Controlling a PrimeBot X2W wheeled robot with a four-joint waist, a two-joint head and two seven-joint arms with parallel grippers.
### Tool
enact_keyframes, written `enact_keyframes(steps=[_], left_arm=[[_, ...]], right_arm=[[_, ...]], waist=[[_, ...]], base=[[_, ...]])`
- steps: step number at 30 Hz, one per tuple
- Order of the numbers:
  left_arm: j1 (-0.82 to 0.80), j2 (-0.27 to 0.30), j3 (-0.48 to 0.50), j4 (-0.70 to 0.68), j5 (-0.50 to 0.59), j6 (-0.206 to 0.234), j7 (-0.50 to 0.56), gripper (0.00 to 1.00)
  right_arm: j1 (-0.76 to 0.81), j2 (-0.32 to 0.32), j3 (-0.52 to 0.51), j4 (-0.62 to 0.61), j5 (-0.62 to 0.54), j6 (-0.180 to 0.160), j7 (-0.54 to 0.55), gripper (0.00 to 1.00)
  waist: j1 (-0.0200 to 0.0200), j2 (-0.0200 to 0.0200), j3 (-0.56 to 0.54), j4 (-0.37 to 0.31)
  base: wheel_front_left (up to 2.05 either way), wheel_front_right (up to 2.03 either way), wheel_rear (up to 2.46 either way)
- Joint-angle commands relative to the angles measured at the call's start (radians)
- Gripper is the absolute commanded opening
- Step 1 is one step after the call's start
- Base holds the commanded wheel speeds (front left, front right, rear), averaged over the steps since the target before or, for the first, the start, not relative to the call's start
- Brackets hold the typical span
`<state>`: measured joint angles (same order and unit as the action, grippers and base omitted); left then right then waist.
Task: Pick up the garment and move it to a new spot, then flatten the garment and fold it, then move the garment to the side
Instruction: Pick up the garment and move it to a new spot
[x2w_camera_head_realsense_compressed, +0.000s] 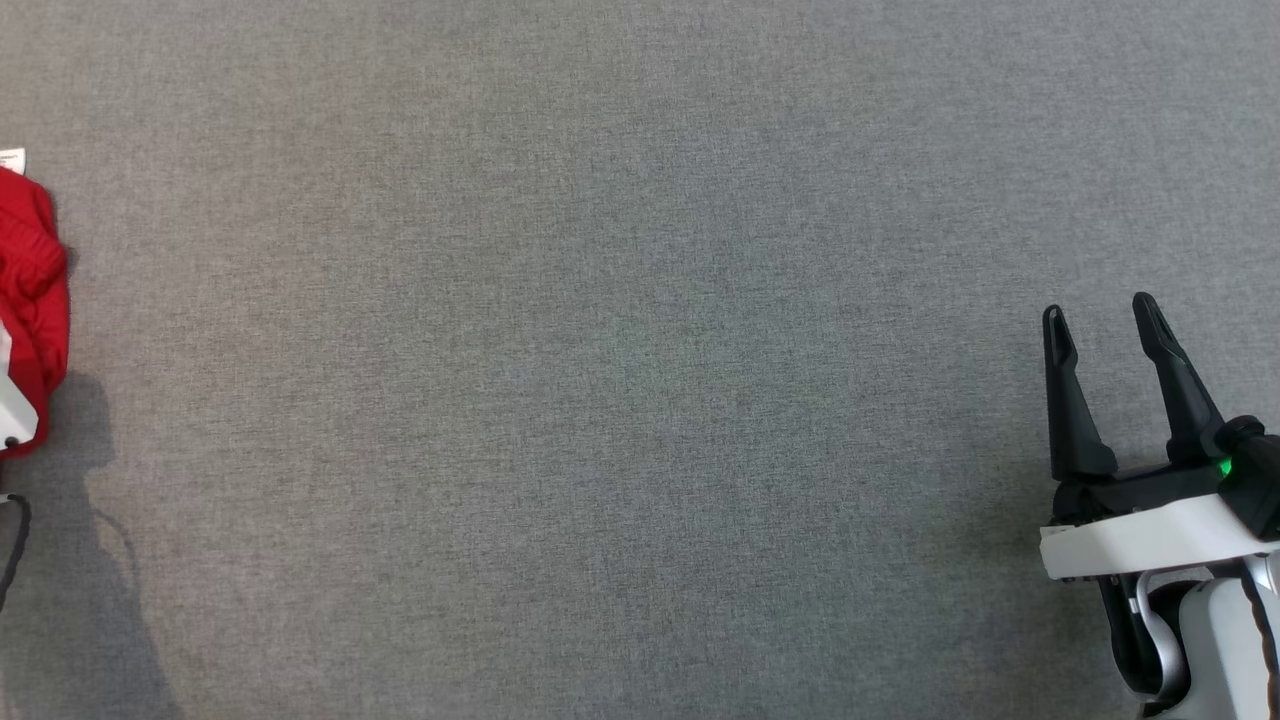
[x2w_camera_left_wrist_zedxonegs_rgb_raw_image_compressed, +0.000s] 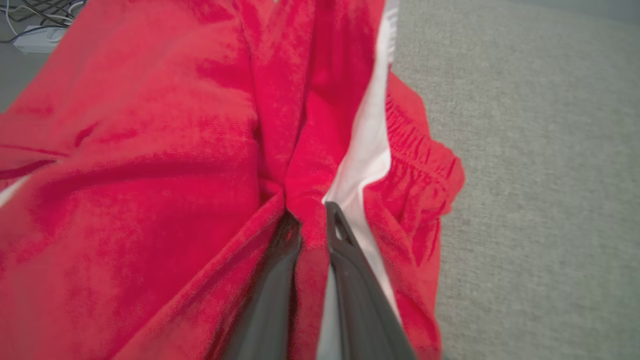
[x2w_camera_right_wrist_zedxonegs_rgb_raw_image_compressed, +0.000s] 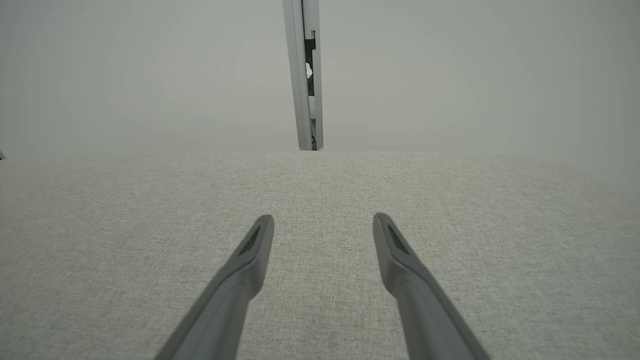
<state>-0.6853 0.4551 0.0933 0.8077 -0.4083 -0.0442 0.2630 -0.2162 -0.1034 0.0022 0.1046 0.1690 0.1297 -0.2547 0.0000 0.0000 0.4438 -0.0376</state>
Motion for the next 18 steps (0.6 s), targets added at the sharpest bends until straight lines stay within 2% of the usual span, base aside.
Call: enact_keyframes(steps=[1, 11, 14, 18], left_arm=[[0.007, -0.005, -0.005, 0.008, -0.004, -0.003, -0.004, 0.00], [-0.046, -0.010, -0.008, -0.074, 0.027, 0.017, -0.253, 0.00], [-0.065, -0.007, -0.020, -0.135, 0.043, 0.016, -0.315, 0.00], [-0.090, -0.017, -0.043, -0.262, 0.058, 0.014, -0.343, 0.00]], right_arm=[[-0.005, -0.003, -0.003, -0.002, 0.000, 0.002, -0.001, 1.00], [0.018, 0.003, -0.003, 0.021, 0.010, 0.002, -0.003, 1.00], [0.024, 0.008, 0.004, 0.032, 0.015, 0.002, -0.006, 1.00], [0.031, 0.018, 0.010, 0.054, 0.025, 0.002, -0.010, 1.00]], waist=[[0.0000, 0.0000, -0.002, 0.000], [0.0000, 0.0000, -0.068, 0.036], [0.0000, 0.0000, -0.100, 0.049], [0.0000, 0.0000, -0.137, 0.050]], base=[[0.00, 0.00, 0.00], [0.00, 0.00, 0.00], [0.00, 0.00, 0.00], [0.00, 0.00, 0.00]])
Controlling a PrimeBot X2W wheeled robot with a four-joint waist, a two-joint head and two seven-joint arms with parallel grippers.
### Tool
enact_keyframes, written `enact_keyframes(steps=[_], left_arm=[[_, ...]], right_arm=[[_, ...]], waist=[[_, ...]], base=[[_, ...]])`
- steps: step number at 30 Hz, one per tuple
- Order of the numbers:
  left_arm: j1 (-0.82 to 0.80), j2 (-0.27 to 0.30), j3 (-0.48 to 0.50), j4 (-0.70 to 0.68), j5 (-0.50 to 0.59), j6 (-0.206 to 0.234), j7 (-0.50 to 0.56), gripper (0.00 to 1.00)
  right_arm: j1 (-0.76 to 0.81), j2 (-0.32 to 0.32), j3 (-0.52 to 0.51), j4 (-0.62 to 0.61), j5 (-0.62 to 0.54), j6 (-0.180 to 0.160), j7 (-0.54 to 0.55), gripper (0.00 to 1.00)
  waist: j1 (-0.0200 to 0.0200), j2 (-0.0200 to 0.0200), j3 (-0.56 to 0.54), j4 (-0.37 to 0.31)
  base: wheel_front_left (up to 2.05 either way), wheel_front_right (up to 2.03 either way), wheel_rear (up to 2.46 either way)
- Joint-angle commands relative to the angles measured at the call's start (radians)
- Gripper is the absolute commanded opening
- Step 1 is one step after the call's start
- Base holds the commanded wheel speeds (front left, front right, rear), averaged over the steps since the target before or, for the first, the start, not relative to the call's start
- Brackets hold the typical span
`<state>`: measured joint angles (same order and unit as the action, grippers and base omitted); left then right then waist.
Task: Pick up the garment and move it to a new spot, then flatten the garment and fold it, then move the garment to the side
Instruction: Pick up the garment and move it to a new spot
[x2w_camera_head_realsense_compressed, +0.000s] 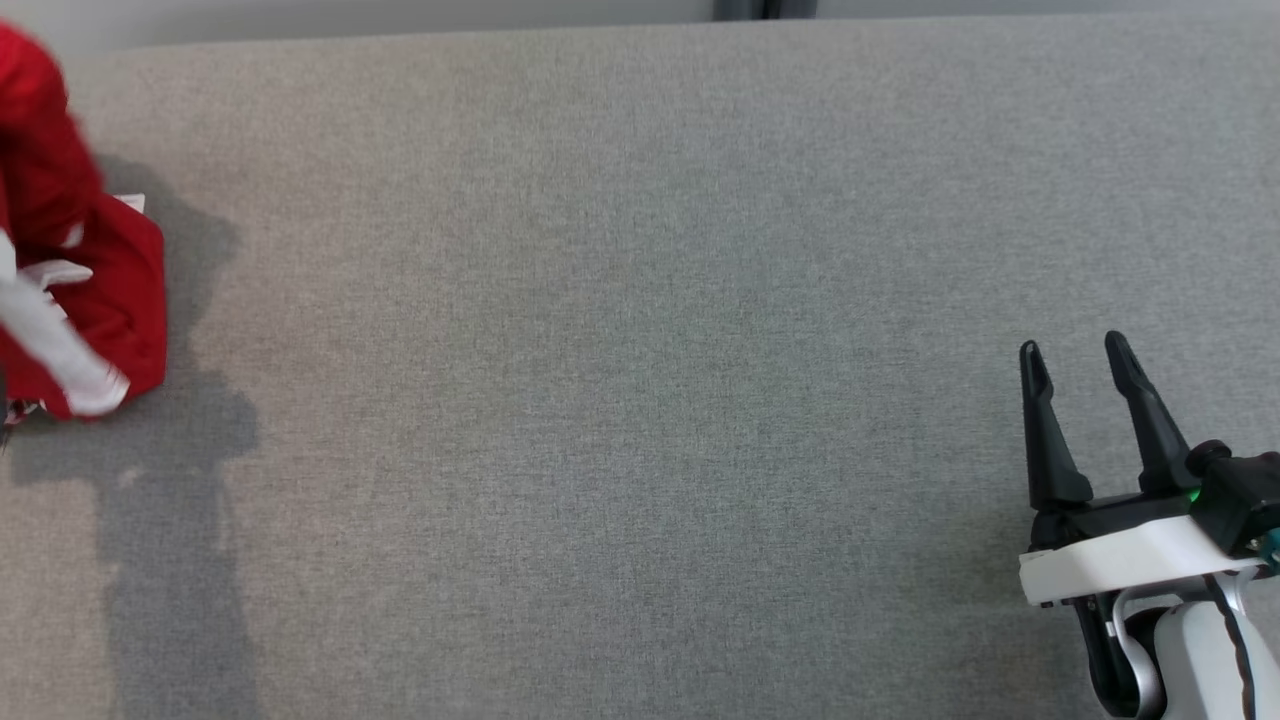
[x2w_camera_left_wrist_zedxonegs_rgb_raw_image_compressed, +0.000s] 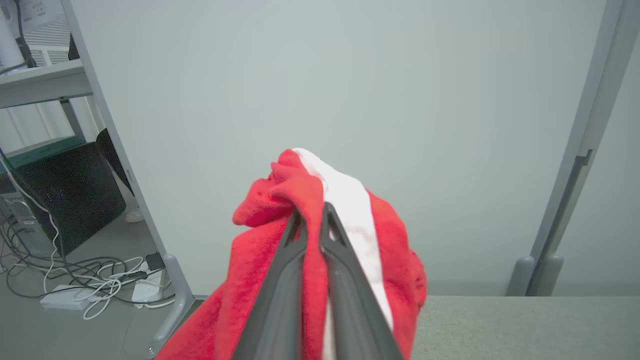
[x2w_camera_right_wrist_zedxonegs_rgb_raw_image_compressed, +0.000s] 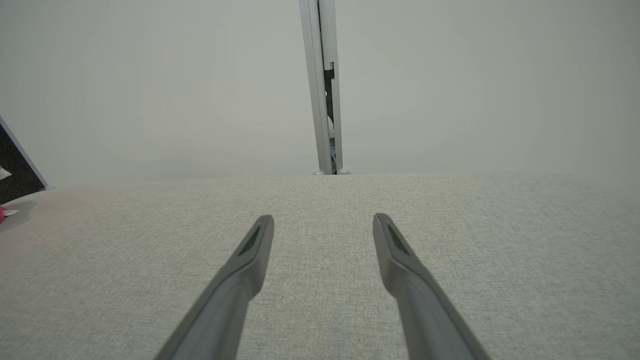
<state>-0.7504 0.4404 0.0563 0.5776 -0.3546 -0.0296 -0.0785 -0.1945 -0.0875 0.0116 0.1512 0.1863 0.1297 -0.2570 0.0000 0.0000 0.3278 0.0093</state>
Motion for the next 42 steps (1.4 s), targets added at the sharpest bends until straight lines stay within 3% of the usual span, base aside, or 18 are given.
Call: enact_keyframes(steps=[1, 9, 15, 18, 26, 33, 41, 42], left_arm=[[-0.036, 0.003, -0.009, -0.063, 0.002, -0.011, -0.002, 0.00], [-0.112, -0.031, -0.098, -0.297, 0.017, -0.041, 0.060, 0.00], [-0.168, -0.102, -0.196, -0.398, 0.021, -0.048, 0.130, 0.00], [-0.179, -0.173, -0.264, -0.418, 0.020, -0.051, 0.150, 0.00], [-0.108, -0.304, -0.385, -0.359, 0.007, -0.050, 0.133, 0.00], [0.039, -0.358, -0.445, -0.241, -0.026, -0.035, 0.064, 0.00], [0.191, -0.383, -0.566, -0.045, -0.058, -0.052, 0.001, 0.00], [0.195, -0.385, -0.585, -0.031, -0.063, -0.055, -0.010, 0.49]], right_arm=[[0.010, 0.004, 0.002, 0.012, 0.010, 0.002, -0.008, 1.00], [0.010, 0.025, 0.009, 0.041, 0.035, 0.002, -0.010, 1.00], [0.013, 0.034, 0.012, 0.045, 0.054, 0.002, -0.010, 1.00], [0.021, 0.034, 0.006, 0.049, 0.067, 0.002, -0.010, 1.00], [0.026, 0.035, 0.009, 0.055, 0.099, 0.002, -0.010, 1.00], [0.025, 0.035, 0.009, 0.055, 0.103, 0.002, -0.010, 1.00], [0.011, 0.035, 0.021, 0.068, 0.102, 0.002, -0.010, 1.00], [0.011, 0.035, 0.021, 0.069, 0.100, 0.002, -0.010, 1.00]], waist=[[0.0000, 0.0000, -0.027, -0.001], [0.0000, 0.0000, -0.064, -0.066], [0.0000, 0.0000, -0.077, -0.162], [0.0000, 0.0000, -0.082, -0.224], [0.0000, 0.0000, -0.070, -0.301], [0.0000, 0.0000, -0.055, -0.315], [0.0000, 0.0000, -0.049, -0.300], [0.0000, 0.0000, -0.051, -0.295]], base=[[0.00, 0.00, 0.00], [0.00, 0.00, 0.00], [0.00, 0.00, 0.00], [0.00, 0.00, 0.00], [0.00, 0.00, 0.00], [0.00, 0.00, 0.00], [0.00, 0.00, 0.00], [0.00, 0.00, 0.00]])
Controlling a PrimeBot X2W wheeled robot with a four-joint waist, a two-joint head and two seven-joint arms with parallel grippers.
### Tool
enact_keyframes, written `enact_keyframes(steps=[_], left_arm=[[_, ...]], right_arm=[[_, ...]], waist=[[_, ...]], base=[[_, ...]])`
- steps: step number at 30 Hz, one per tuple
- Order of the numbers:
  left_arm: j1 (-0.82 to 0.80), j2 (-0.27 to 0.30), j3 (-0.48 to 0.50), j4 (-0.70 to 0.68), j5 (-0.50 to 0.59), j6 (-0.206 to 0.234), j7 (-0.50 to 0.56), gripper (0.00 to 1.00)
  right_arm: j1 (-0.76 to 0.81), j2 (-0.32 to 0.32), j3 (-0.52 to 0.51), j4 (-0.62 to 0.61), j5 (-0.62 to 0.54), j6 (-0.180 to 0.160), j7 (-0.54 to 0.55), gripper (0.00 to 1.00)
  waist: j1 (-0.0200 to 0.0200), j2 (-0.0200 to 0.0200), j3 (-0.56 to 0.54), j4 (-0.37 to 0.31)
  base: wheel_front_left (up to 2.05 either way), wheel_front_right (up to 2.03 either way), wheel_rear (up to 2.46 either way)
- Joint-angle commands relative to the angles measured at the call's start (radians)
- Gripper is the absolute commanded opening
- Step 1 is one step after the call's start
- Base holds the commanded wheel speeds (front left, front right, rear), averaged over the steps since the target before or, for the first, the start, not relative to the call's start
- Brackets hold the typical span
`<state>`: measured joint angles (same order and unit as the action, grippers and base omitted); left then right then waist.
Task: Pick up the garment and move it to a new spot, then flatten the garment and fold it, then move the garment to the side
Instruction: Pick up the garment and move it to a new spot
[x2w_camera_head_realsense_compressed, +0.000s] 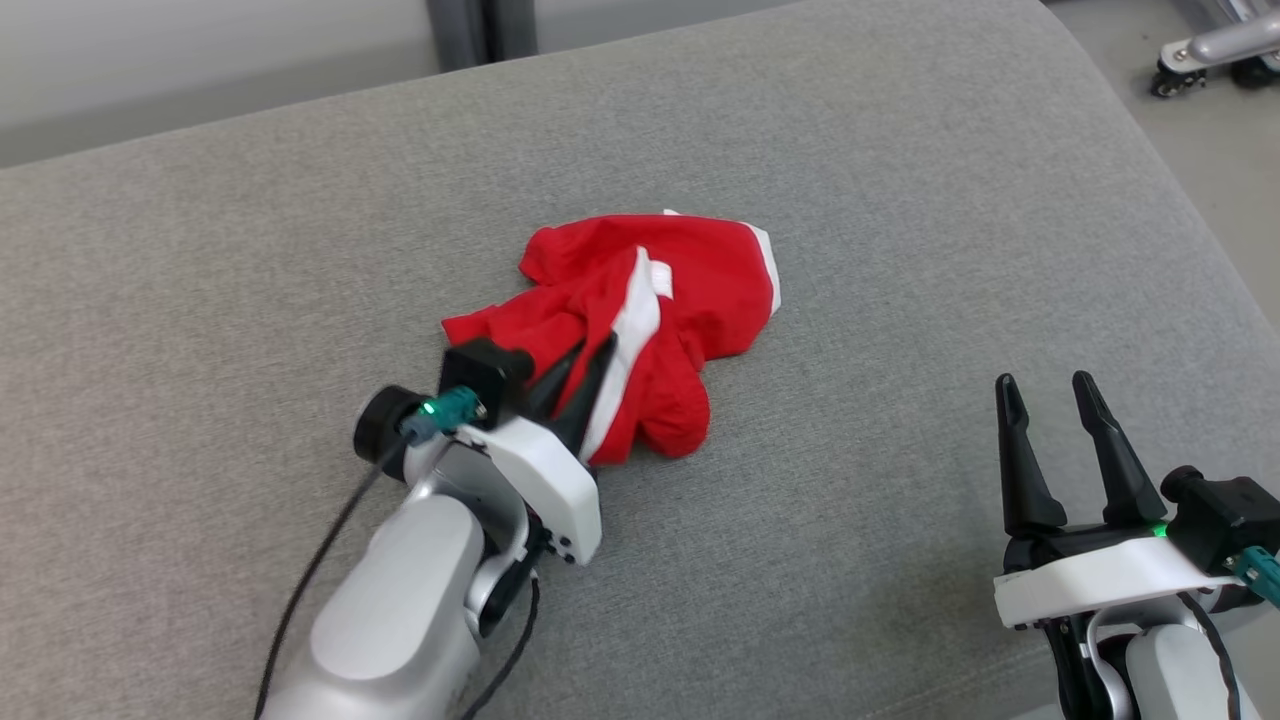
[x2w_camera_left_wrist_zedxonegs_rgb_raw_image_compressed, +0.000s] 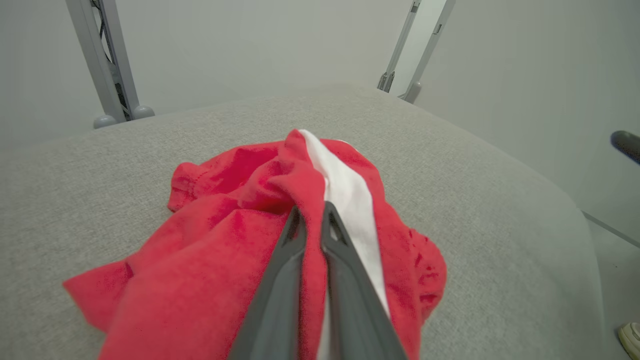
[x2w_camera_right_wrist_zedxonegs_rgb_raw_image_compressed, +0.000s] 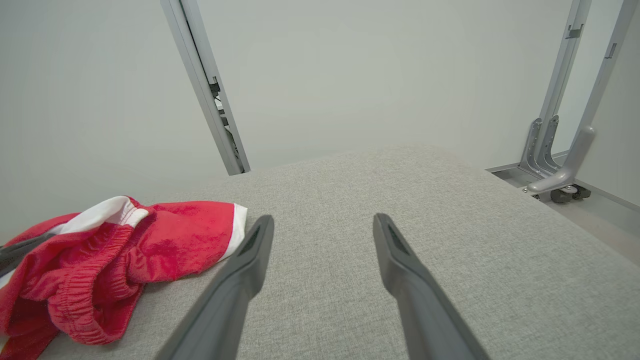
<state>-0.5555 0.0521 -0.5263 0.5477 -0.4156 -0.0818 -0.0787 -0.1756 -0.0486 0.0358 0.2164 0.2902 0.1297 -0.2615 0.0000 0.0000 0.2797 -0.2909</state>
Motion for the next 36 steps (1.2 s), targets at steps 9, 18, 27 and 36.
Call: enact_keyframes(steps=[9, 18, 27, 36], left_arm=[[-0.042, 0.001, -0.112, -0.031, -0.087, 0.037, -0.161, 1.00], [0.013, 0.031, 0.009, -0.134, -0.045, 0.101, -0.187, 1.00], [0.197, 0.122, 0.193, -0.279, 0.012, 0.115, -0.186, 1.00], [0.392, 0.160, 0.351, -0.358, 0.048, 0.110, -0.186, 1.00]], right_arm=[[0.024, -0.004, -0.021, -0.005, -0.036, 0.002, -0.006, 1.00], [0.057, -0.005, -0.045, -0.021, -0.076, 0.002, -0.006, 1.00], [0.093, -0.007, -0.048, -0.019, -0.095, 0.002, -0.006, 1.00], [0.129, -0.010, -0.044, -0.012, -0.099, 0.002, -0.006, 1.00]], waist=[[0.0000, 0.0000, -0.070, 0.099], [0.0000, 0.0000, -0.140, 0.209], [0.0000, 0.0000, -0.205, 0.289], [0.0000, 0.0000, -0.251, 0.324]], base=[[0.00, 0.00, 0.00], [0.00, 0.00, 0.00], [0.00, 0.00, 0.00], [0.00, 0.00, 0.00]])
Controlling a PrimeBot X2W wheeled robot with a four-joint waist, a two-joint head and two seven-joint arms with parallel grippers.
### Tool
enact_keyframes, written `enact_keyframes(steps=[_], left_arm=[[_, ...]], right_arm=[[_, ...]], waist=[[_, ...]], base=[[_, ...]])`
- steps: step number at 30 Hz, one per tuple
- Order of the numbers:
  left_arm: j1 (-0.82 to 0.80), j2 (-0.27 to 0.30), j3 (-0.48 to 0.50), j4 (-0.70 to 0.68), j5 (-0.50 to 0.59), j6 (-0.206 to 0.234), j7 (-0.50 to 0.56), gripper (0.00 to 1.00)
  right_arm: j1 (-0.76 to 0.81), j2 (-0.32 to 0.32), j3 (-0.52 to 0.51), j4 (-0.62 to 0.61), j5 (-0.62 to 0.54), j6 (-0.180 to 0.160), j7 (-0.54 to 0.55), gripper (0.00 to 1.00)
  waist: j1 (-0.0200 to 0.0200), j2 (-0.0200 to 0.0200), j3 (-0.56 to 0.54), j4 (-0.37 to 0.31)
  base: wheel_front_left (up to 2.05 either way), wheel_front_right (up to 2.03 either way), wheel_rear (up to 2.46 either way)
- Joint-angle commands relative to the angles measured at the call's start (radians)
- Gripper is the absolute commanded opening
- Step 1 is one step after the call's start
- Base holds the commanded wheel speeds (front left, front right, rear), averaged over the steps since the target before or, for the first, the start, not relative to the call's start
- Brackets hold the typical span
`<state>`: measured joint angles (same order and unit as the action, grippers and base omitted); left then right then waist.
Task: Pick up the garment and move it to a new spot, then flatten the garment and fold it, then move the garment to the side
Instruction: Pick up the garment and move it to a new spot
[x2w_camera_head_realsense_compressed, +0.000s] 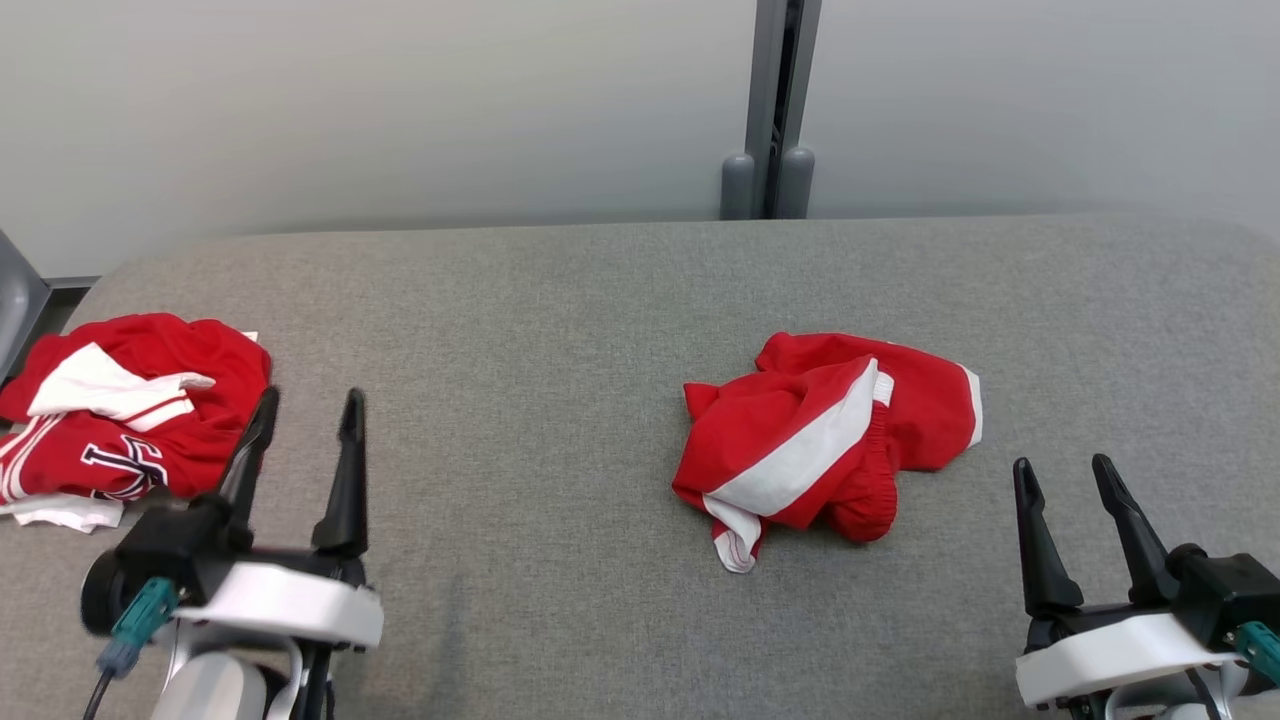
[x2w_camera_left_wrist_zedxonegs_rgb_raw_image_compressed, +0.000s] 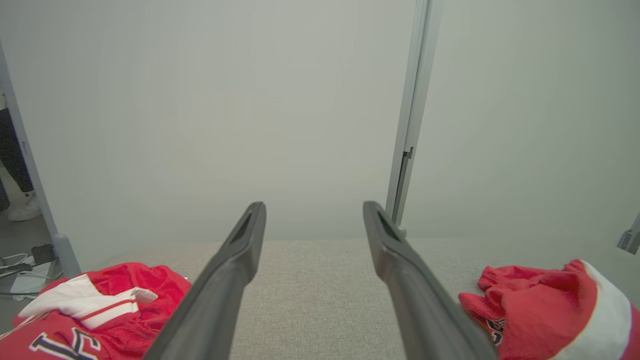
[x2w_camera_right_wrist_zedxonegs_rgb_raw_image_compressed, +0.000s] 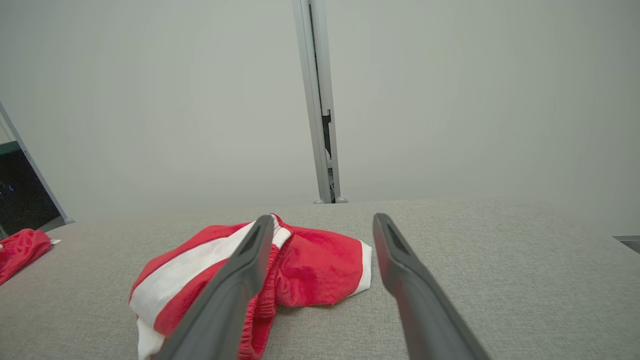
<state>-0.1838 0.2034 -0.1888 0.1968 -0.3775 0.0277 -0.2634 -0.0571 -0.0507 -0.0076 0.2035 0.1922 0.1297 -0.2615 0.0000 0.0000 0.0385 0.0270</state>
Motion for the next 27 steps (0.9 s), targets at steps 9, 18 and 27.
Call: enact_keyframes(steps=[9, 18, 27], left_arm=[[0.168, 0.003, 0.083, -0.033, 0.043, 0.011, -0.002, 1.00], [0.223, -0.024, 0.101, -0.012, 0.060, 0.001, -0.002, 1.00], [0.241, -0.039, 0.112, -0.018, 0.081, -0.004, -0.002, 1.00]], right_arm=[[0.046, -0.019, 0.000, 0.003, 0.005, 0.002, -0.006, 1.00], [0.079, -0.019, -0.015, 0.001, 0.000, 0.002, -0.006, 1.00], [0.097, -0.020, -0.023, 0.000, -0.002, 0.002, -0.004, 1.00]], waist=[[0.0000, 0.0000, -0.039, 0.013], [0.0000, 0.0000, -0.054, 0.017], [0.0000, 0.0000, -0.061, 0.015]], base=[[0.00, 0.00, 0.00], [0.00, 0.00, 0.00], [0.00, 0.00, 0.00]])
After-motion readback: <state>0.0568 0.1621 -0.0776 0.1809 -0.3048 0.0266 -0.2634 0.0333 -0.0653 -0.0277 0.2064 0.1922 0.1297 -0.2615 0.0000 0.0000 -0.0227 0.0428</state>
